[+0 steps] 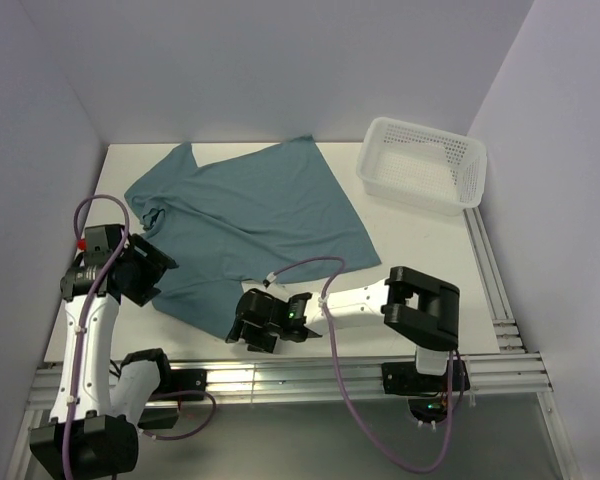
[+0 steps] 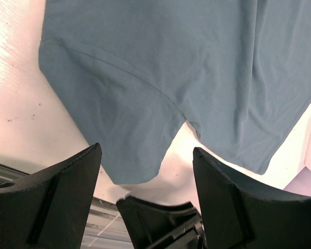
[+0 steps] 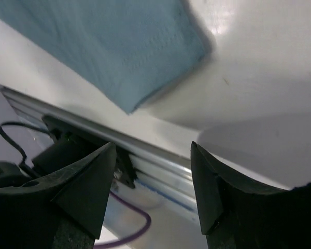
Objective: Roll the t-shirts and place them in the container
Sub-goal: Flatten the tshirt, then fold the tshirt
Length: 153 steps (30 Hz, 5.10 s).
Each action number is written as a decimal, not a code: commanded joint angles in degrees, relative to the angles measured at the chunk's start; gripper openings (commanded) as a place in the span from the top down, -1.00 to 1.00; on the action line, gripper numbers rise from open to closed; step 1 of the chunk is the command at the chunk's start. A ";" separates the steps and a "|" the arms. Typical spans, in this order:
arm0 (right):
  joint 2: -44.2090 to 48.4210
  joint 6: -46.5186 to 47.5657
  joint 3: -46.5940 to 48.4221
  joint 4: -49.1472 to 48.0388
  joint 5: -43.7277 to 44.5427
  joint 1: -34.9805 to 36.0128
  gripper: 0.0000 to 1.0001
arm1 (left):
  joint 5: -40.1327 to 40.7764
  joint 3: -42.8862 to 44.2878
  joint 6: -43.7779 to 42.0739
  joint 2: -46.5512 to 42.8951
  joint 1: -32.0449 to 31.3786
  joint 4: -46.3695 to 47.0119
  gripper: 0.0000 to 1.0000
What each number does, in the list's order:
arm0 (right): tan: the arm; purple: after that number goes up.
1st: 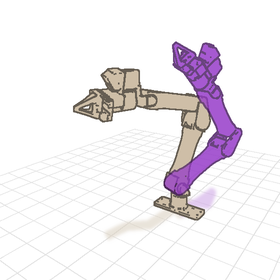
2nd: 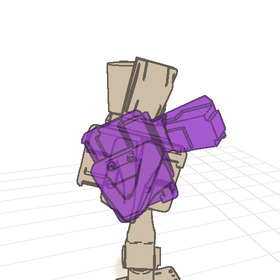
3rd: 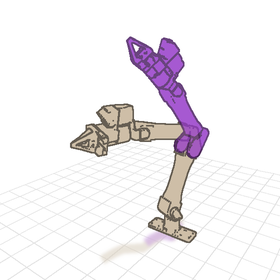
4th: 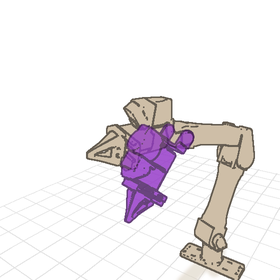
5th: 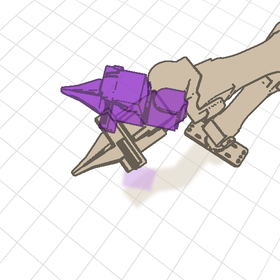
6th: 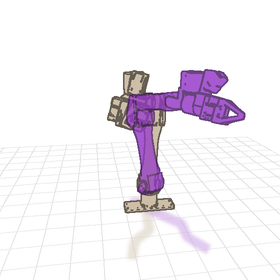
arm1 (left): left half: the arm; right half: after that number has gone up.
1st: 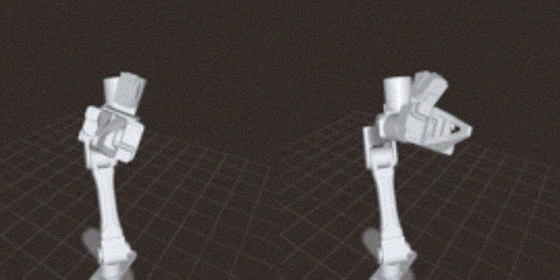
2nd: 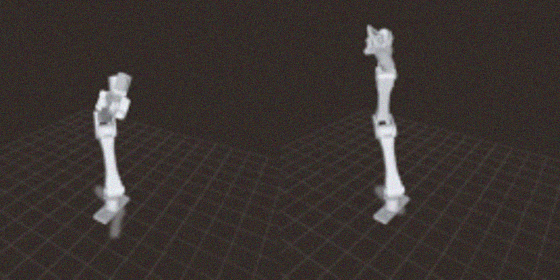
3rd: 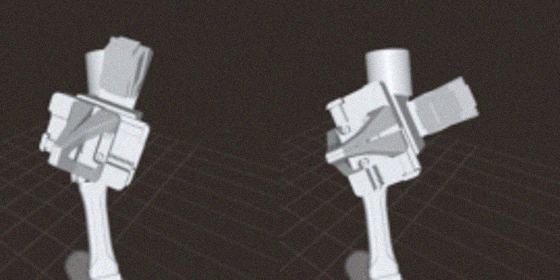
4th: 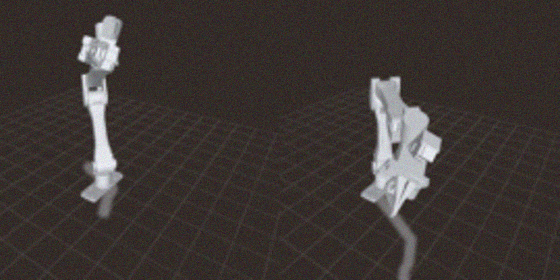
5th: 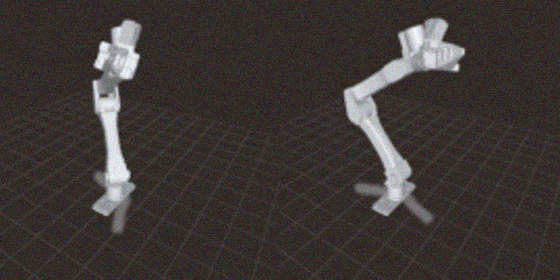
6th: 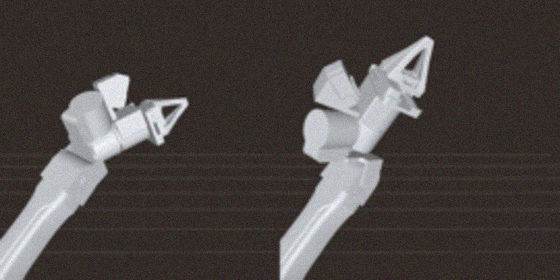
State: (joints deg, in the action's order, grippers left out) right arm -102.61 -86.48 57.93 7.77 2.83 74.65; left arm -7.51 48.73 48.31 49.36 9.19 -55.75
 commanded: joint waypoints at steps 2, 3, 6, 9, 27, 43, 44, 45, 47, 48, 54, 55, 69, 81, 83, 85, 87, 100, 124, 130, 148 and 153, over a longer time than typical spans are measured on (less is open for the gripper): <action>-4.25 -2.82 2.97 -5.48 5.17 0.05 -0.33 | 1.01 0.84 0.03 -1.20 0.30 -2.08 -0.53; -5.05 -2.73 3.24 -6.79 4.91 0.14 -0.33 | 1.00 1.62 0.03 -1.20 0.30 -2.26 -0.54; -7.16 -2.65 4.47 -7.59 6.13 0.14 -0.30 | 1.09 3.12 -0.15 -1.29 0.30 -3.23 -0.54; -8.66 -1.77 5.35 -9.25 6.92 0.05 -0.18 | 1.79 4.26 -0.59 -1.11 0.21 -4.28 -0.54; -5.33 -0.45 11.14 1.97 4.74 -0.65 1.00 | 3.73 6.37 -1.20 1.00 0.04 -4.11 -0.53; -14.79 5.00 38.30 19.56 -2.56 -12.76 1.00 | 4.08 2.95 -1.12 0.64 0.12 -0.95 -0.53; -15.51 5.09 38.57 17.82 -3.87 -13.56 0.96 | 3.47 1.99 -1.12 0.73 0.13 -0.42 -0.52; -16.30 5.44 38.49 16.33 -4.67 -14.26 0.93 | 3.38 1.63 -1.12 0.99 0.04 0.02 -0.52; -17.97 6.32 38.66 12.55 -5.12 -16.37 0.82 | 3.03 0.76 -1.20 1.52 0.04 1.42 -0.52; -18.50 6.58 39.18 11.31 -5.29 -16.99 0.71 | 3.03 0.40 -1.29 1.87 0.04 1.95 -0.52; -22.46 11.85 41.05 5.07 -6.79 -21.65 -0.28 | 3.03 -1.62 -3.14 2.76 0.04 6.52 -0.50; -21.07 12.99 39.99 3.93 -7.13 -22.18 -0.35 | 2.59 -1.97 -3.49 2.67 0.04 6.96 -0.50; -0.17 38.73 19.36 8.58 -11.97 -29.30 -0.11 | 5.73 -7.34 -0.15 6.68 -11.98 19.53 -0.35; 24.19 46.22 -5.28 13.41 -17.24 -49.22 0.02 | 13.84 2.86 -3.76 30.25 -25.27 19.98 -0.26; 24.91 46.75 -6.95 14.29 -17.42 -52.23 0.05 | 14.01 3.56 -3.75 31.14 -25.62 19.45 -0.20; 25.00 47.54 -7.39 15.60 -16.72 -55.31 0.07 | 13.75 4.18 -4.28 32.28 -25.89 18.84 -0.15; 24.83 48.68 -7.40 15.70 -17.07 -56.89 0.08 | 13.66 4.70 -4.98 33.86 -26.15 18.57 -0.12; 23.95 49.47 -9.94 14.64 -18.65 -63.05 0.12 | 16.56 8.31 -5.69 41.34 -28.79 14.61 0.13; 24.91 51.67 -13.90 15.69 -16.37 -65.42 0.14 | 16.91 16.39 -6.83 43.10 -28.88 7.15 0.99; 24.47 51.50 -13.64 18.76 -8.65 -66.04 -0.04 | 16.04 18.42 -7.18 41.34 -28.79 4.51 0.99; 12.80 47.37 -11.70 11.66 -7.75 -70.17 0.03 | 14.01 11.13 -4.28 25.53 -27.56 -3.49 0.99; 11.73 46.84 -12.67 10.51 -7.58 -70.17 0.18 | 13.49 9.54 -2.79 22.27 -26.51 -6.21 0.99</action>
State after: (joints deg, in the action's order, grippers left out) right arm -89.19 -39.00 45.65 19.44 -5.87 4.60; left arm 6.87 59.00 43.81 74.17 -17.98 -59.07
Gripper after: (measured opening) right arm 0.427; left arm 0.013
